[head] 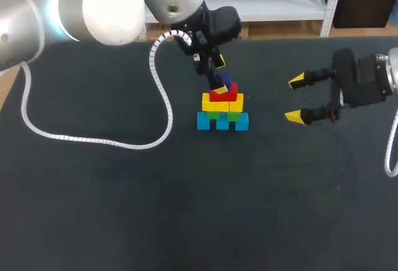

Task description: Place the blue cubes, place green cubes on the blue cubes, place the yellow cubes on the green cubes, then place the red cubes on the yellow cubes, and place purple cube on the red cubes.

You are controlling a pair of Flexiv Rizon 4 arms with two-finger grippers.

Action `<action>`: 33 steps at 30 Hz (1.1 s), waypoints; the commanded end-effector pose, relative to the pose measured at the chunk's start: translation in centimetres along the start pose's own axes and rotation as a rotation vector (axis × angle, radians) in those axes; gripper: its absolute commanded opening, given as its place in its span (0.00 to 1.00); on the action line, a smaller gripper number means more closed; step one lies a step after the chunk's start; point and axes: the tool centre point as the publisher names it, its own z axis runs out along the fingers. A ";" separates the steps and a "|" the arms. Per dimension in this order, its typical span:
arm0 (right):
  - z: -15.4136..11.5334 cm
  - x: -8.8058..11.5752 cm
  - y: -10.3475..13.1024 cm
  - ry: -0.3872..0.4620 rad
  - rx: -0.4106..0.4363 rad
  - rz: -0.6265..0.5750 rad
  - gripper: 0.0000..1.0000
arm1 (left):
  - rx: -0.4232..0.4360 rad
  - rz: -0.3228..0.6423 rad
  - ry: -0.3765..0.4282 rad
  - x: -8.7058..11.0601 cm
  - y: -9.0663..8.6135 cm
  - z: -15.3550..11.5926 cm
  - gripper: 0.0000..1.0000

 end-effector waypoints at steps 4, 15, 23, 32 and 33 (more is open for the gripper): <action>0.1 0.0 0.0 -0.002 0.000 -0.001 1.00 | -0.109 0.010 -0.191 1.2 -0.8 -4.5 1.00; 0.1 0.0 0.0 -0.002 0.000 -0.001 1.00 | -0.195 -0.129 -0.172 7.8 -2.6 -8.4 1.00; 0.1 0.0 0.0 -0.002 0.000 -0.001 1.00 | -0.212 -0.204 -0.210 10.8 -3.7 -8.8 1.00; 0.1 0.0 0.0 -0.002 0.000 -0.001 1.00 | -0.221 -0.207 -0.232 11.4 -4.0 -8.8 1.00; 0.1 0.0 0.0 -0.002 0.000 -0.001 1.00 | -0.221 -0.207 -0.232 11.4 -4.0 -8.8 1.00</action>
